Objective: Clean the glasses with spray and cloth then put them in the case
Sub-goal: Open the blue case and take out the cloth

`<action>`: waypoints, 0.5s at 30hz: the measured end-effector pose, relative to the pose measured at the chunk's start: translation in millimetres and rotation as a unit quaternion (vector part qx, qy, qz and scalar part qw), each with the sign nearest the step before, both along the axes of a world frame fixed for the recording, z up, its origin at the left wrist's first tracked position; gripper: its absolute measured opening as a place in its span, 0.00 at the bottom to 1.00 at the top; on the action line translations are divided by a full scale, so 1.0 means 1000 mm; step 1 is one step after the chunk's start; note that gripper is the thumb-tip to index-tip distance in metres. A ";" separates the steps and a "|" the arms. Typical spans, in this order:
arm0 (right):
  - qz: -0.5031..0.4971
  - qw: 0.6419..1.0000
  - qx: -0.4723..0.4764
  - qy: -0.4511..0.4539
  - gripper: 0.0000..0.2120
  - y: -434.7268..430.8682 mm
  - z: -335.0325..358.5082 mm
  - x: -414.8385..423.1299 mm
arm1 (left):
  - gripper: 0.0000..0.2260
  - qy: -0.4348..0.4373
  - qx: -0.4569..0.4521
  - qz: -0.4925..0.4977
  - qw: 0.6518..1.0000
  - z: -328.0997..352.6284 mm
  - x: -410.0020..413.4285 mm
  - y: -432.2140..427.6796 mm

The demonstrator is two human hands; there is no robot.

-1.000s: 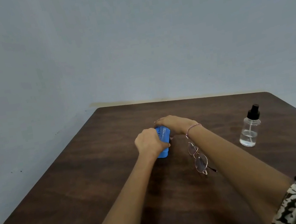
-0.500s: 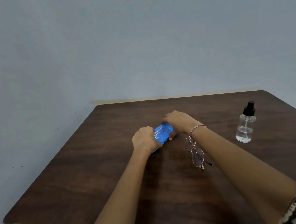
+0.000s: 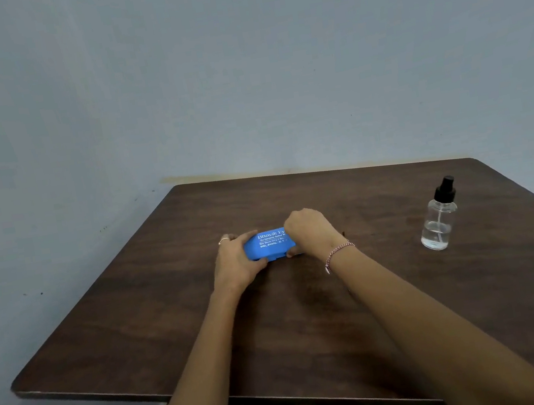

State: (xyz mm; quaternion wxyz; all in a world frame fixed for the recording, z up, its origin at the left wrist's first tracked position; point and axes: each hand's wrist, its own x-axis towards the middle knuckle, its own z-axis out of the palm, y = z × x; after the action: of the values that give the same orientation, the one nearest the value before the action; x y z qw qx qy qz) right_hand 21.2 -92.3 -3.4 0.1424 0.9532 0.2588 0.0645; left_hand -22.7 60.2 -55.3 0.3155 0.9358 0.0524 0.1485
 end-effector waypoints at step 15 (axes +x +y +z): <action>0.025 0.984 0.172 -0.041 0.27 0.026 -0.063 -0.024 | 0.30 -0.073 -0.112 0.011 0.991 -0.021 -0.018 0.045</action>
State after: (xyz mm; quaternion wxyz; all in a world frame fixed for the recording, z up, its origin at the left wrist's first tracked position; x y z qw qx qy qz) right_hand -2.4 -66.2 -66.3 -0.0144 0.9532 0.2621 0.1503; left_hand -41.0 105.1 -76.7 0.4194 0.8807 0.0555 0.2132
